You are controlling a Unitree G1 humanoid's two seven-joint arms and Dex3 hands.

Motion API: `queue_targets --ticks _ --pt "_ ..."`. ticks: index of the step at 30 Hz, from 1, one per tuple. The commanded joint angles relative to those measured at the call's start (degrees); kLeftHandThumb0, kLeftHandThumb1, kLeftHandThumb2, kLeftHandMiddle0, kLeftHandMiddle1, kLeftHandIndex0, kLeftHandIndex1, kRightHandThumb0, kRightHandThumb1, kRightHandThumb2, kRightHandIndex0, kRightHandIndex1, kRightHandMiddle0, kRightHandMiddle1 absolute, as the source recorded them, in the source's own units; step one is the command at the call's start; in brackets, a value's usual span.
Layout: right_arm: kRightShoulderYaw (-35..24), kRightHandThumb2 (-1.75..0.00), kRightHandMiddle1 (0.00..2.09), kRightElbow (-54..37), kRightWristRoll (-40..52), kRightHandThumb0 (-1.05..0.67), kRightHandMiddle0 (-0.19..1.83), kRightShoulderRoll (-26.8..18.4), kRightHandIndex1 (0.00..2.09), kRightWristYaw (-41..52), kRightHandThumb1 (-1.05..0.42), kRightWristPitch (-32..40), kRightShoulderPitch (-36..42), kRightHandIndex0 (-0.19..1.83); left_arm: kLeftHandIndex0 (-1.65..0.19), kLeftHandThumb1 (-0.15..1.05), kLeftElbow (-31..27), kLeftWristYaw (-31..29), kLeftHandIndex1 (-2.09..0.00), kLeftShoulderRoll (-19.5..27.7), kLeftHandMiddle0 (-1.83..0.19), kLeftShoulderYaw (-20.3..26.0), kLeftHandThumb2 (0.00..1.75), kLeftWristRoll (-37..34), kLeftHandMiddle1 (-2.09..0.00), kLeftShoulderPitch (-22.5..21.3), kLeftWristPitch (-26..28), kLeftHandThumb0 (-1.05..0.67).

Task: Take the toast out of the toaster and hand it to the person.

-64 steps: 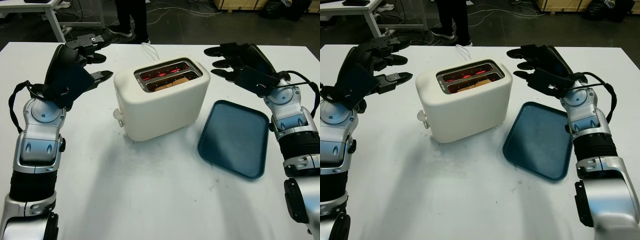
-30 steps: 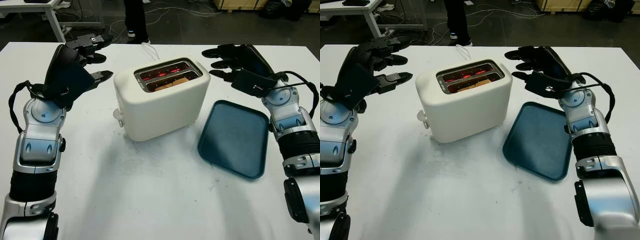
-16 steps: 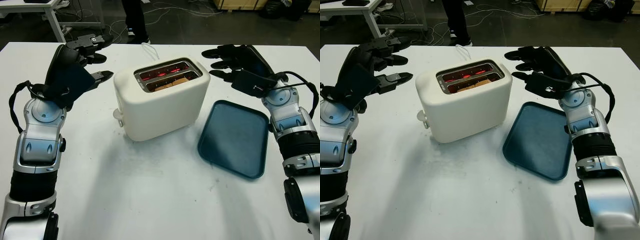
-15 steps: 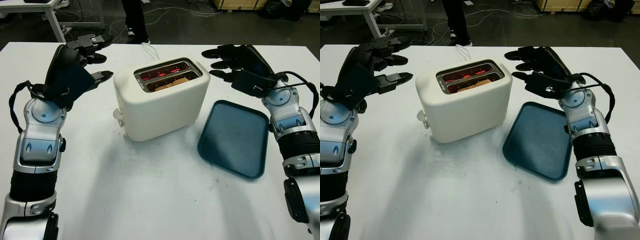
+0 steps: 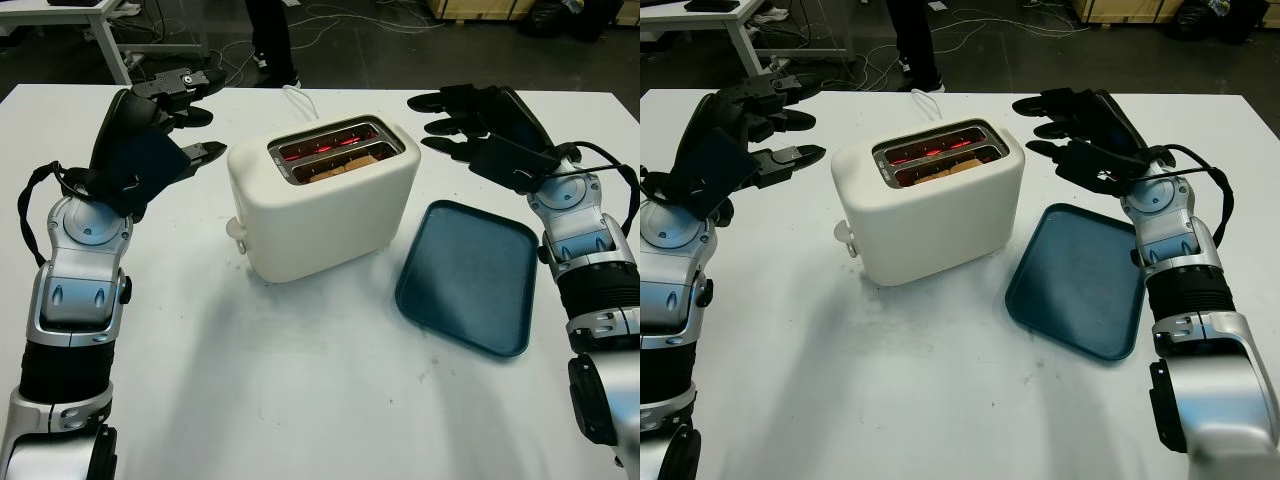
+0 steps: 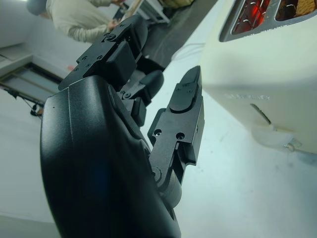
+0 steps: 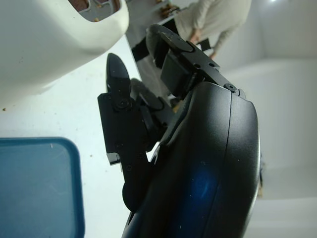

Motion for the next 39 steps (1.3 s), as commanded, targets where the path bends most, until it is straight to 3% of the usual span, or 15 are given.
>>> queue_targets --ticks 1,39 --pt "0.23 -0.17 0.00 -0.40 -0.10 -0.28 0.73 -0.18 0.00 0.16 -0.92 0.65 -0.91 0.84 -0.59 0.92 -0.19 0.11 -0.06 0.20 -0.34 0.31 0.03 0.17 -0.78 -0.37 -0.15 -0.27" --pt "0.15 -0.15 0.00 -0.85 0.08 -0.26 0.75 0.06 0.01 0.11 -0.92 0.88 -0.84 0.87 -0.60 0.92 -0.42 0.13 -0.06 0.35 -0.35 0.08 0.04 0.51 -0.77 -0.54 0.11 -0.27"
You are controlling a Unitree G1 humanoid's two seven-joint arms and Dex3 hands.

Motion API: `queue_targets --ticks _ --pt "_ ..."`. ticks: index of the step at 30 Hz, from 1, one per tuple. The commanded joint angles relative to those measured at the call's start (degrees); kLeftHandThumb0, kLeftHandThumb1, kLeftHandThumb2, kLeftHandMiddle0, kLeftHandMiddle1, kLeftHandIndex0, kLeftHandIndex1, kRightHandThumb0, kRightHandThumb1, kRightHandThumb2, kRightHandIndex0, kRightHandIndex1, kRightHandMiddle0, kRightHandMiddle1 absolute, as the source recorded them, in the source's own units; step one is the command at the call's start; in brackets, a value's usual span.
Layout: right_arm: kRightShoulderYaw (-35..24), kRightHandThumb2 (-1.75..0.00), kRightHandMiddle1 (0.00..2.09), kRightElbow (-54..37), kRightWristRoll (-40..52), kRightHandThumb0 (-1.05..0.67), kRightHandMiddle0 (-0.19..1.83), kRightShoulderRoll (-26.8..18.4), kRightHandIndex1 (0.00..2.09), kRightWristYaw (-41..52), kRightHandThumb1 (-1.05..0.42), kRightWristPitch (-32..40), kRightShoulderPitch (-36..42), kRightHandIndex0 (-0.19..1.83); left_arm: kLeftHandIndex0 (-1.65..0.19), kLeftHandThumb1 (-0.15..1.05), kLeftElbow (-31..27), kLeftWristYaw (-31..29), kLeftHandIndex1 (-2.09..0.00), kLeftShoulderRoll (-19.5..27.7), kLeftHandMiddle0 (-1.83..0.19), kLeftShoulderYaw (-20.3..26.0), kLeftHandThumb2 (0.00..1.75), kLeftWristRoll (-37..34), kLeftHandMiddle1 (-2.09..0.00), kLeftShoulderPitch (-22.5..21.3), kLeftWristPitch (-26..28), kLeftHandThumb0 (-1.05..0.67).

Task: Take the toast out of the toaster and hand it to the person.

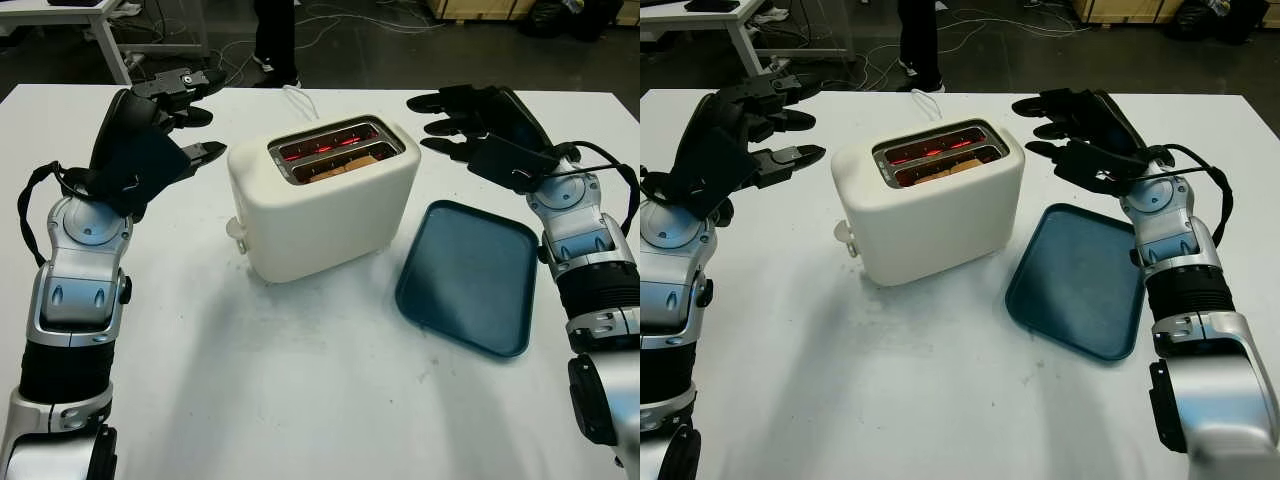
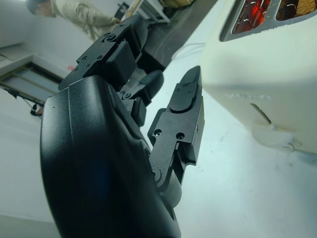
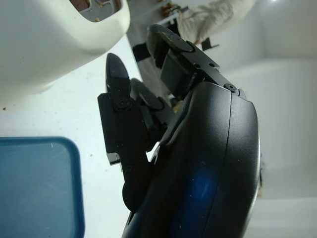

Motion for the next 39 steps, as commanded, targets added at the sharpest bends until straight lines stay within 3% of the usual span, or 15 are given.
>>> queue_targets --ticks 1,39 --pt "-0.01 -0.15 0.00 -0.62 0.31 -0.26 0.75 0.06 0.01 0.15 -0.92 0.43 -0.82 0.87 -0.59 0.92 -0.37 0.07 -0.06 0.33 -0.35 0.10 0.04 0.42 -0.77 -0.57 0.04 -0.26" --pt "0.12 -0.15 0.00 -0.81 0.32 -0.25 0.74 -0.06 0.00 -0.05 -0.92 0.41 -0.76 0.86 -0.59 0.92 -0.50 0.13 -0.07 0.45 -0.35 0.05 0.04 0.64 -0.78 -0.41 -0.04 -0.27"
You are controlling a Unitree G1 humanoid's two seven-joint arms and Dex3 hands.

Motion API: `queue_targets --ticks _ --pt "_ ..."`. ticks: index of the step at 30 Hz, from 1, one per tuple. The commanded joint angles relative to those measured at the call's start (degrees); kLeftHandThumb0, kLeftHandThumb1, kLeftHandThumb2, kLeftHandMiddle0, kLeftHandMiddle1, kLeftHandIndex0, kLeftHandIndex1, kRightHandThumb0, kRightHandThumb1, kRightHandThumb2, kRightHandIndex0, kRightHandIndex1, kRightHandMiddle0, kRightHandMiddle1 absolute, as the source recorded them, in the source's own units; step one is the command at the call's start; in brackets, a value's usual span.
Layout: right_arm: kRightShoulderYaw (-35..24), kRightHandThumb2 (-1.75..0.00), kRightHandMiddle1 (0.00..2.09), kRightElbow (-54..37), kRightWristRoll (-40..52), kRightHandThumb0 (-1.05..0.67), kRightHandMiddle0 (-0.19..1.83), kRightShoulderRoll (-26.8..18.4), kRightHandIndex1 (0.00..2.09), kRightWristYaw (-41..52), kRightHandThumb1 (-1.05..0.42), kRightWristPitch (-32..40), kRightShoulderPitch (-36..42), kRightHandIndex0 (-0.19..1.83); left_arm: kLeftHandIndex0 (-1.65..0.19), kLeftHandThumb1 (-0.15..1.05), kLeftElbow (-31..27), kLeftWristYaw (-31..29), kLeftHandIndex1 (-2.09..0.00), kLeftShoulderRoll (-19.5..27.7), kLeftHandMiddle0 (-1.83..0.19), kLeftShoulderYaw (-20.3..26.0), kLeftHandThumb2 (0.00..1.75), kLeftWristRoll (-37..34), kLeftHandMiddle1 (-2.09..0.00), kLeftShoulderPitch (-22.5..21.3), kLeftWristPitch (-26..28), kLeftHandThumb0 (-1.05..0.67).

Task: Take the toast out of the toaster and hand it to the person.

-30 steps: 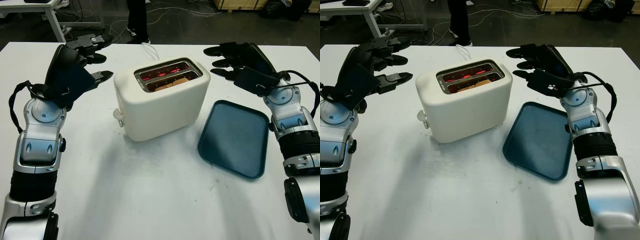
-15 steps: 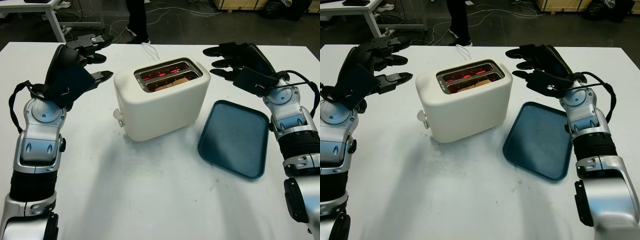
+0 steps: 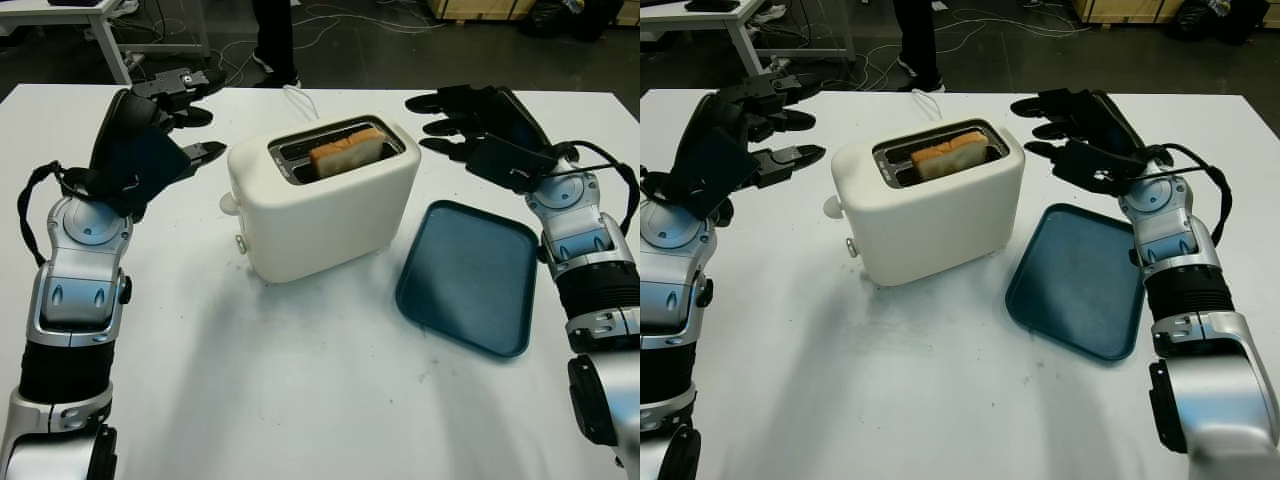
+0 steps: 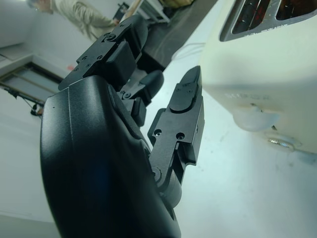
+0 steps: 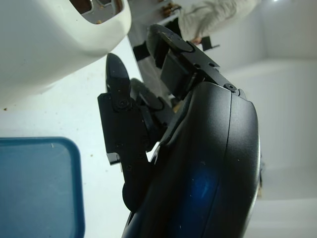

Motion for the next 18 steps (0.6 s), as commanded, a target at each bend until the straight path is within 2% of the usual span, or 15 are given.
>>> queue_targets --ticks 1,5,10,15,18 --pt "-0.41 -0.13 0.00 -0.63 0.57 -0.24 0.75 0.07 0.00 -0.09 -0.92 0.14 -0.76 0.86 -0.59 0.92 -0.54 0.22 -0.07 0.29 -0.35 0.12 0.04 0.54 -0.78 -0.36 0.08 -0.27" --pt "-2.16 -0.03 0.00 0.01 3.25 -0.16 0.73 1.12 0.00 -0.11 -0.88 -0.76 -1.86 0.83 -0.59 0.92 -0.53 0.06 -0.06 0.23 -0.34 0.30 0.04 0.18 -0.77 -0.22 -0.01 -0.27" --pt "-3.69 0.00 0.01 0.37 5.46 -0.18 0.74 0.76 0.00 0.77 -0.75 -1.78 -6.46 0.82 -0.59 0.92 -0.54 0.12 -0.06 0.27 -0.34 0.29 0.04 0.28 -0.78 -0.22 0.11 -0.27" --pt "-3.40 0.00 0.03 -1.04 6.62 -0.28 0.79 0.82 0.04 3.15 -0.66 -2.07 -11.81 0.89 -0.59 0.92 -0.51 0.10 -0.07 0.21 -0.34 0.32 0.03 0.16 -0.78 -0.19 -0.01 -0.27" --pt "-1.86 0.00 0.06 -2.71 5.50 -0.39 0.85 1.28 0.07 4.20 -0.62 -2.05 -14.39 0.95 -0.59 0.92 -0.74 0.17 -0.07 0.12 -0.34 0.33 0.03 0.18 -0.78 -0.18 0.48 -0.26"
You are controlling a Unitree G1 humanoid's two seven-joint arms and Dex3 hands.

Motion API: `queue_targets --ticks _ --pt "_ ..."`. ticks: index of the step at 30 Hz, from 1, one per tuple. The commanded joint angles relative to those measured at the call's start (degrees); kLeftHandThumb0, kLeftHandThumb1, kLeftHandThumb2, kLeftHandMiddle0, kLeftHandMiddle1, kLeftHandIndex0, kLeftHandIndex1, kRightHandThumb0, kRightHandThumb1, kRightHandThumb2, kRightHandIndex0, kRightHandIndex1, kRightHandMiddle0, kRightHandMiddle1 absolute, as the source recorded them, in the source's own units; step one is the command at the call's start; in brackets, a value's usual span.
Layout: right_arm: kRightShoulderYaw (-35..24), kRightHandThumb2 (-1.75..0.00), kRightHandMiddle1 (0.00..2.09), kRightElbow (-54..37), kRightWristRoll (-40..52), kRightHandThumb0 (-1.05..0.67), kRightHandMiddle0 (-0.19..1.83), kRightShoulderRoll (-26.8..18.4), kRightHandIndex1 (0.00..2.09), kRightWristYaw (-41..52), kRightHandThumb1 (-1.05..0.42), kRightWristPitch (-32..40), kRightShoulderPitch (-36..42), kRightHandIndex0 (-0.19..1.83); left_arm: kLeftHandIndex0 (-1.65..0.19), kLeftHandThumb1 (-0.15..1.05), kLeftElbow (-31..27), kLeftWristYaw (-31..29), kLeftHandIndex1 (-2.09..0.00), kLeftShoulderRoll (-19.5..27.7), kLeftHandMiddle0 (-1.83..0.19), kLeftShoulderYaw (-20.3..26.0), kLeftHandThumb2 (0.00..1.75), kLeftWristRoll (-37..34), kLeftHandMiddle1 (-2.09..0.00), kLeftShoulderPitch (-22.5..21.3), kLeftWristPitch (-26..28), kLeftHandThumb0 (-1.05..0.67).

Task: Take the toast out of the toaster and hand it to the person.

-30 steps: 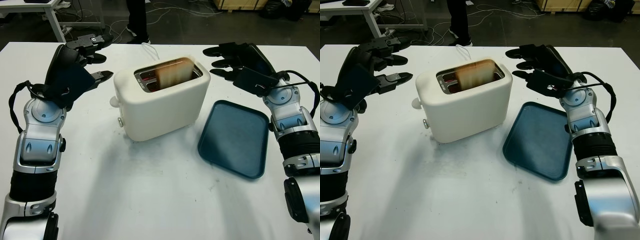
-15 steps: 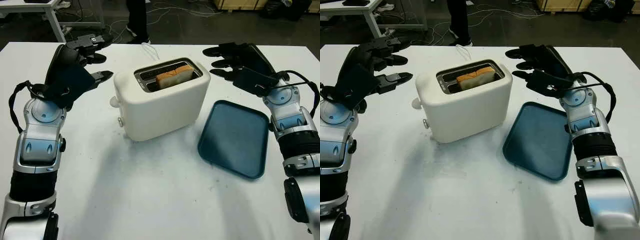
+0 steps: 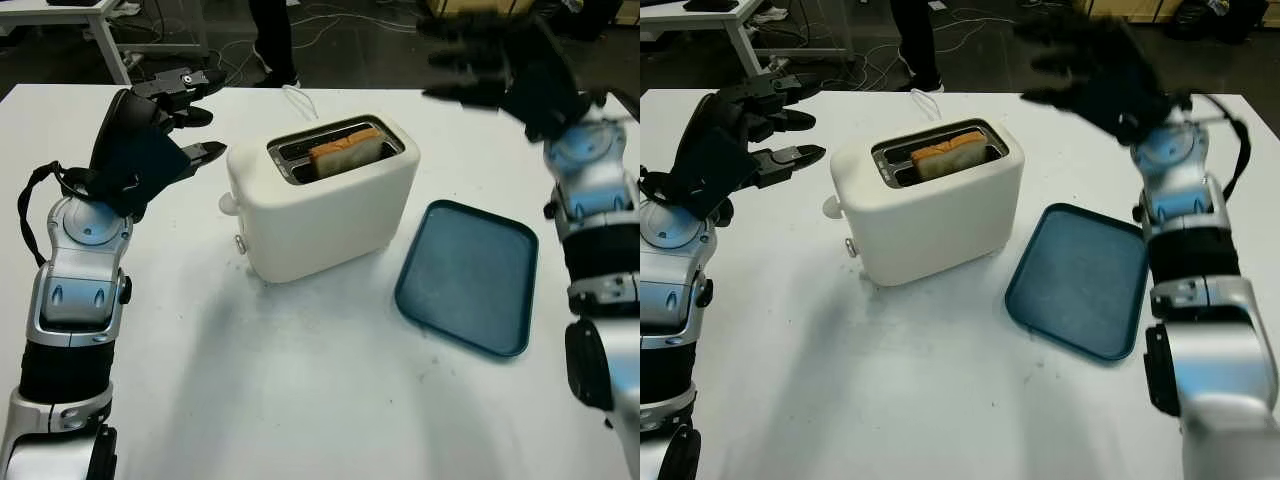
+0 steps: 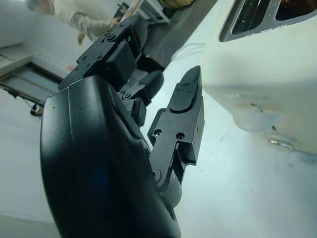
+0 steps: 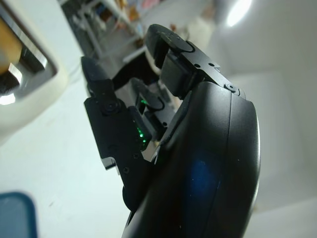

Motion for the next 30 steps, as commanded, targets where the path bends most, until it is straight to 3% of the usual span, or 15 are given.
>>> queue_targets --ticks 1,11,16,22,30 --pt "1.21 0.00 0.06 -1.68 -0.29 -0.40 0.86 0.66 0.08 1.19 -0.62 -1.58 -2.07 0.95 -0.59 0.92 -0.66 0.19 -0.07 0.12 -0.34 0.33 0.03 0.23 -0.78 -0.17 0.38 -0.26" --pt "10.19 0.00 0.09 -7.59 -7.78 -0.56 0.92 1.80 0.15 6.12 -0.61 -0.22 -2.84 1.00 -0.59 0.92 -0.41 0.32 -0.07 0.02 -0.34 0.22 0.03 0.21 -0.78 -0.19 -0.34 -0.26" --pt "12.64 0.00 0.07 -7.97 -9.61 -0.50 0.90 2.30 0.19 8.11 -0.60 -0.51 -1.88 0.99 -0.59 0.92 -0.18 0.31 -0.07 0.14 -0.34 0.20 0.03 0.21 -0.79 -0.31 -0.29 -0.27" --pt "15.59 0.00 0.06 -5.20 -13.91 -0.52 0.92 2.08 0.23 7.30 -0.61 -3.94 -1.82 0.97 -0.59 0.92 -0.32 0.30 -0.07 0.23 -0.34 0.14 0.03 0.34 -0.79 -0.13 -0.50 -0.28" --pt "18.11 -0.01 0.05 -0.02 -21.82 -0.50 0.92 1.00 0.27 -1.07 -0.61 -12.09 -2.58 0.89 -0.59 0.92 -0.31 0.11 -0.07 0.06 -0.34 0.17 0.02 0.00 -0.78 -0.17 -0.04 -0.27"
